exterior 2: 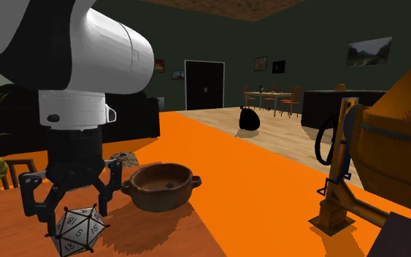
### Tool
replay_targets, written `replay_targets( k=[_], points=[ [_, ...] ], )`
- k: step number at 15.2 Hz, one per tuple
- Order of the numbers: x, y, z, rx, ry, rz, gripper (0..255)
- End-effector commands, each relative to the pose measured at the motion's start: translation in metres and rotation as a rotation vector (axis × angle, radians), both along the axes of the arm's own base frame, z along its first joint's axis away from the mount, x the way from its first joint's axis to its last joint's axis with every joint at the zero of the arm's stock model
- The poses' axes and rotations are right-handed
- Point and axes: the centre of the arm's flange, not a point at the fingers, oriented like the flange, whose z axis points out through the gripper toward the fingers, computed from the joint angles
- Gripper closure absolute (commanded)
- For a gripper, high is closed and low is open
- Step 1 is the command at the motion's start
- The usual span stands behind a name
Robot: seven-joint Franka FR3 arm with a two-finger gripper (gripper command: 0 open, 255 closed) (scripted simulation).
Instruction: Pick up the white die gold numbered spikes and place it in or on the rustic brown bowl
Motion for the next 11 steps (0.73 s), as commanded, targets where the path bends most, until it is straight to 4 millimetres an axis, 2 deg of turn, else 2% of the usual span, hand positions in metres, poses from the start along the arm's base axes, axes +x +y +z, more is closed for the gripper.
replay_targets(
  k=[1,11],
  points=[
    [0.0,0.001,0.011,0.0,0.0,0.0,255],
    [0.0,0.001,0.063,0.0,0.0,0.0,255]
  ],
)
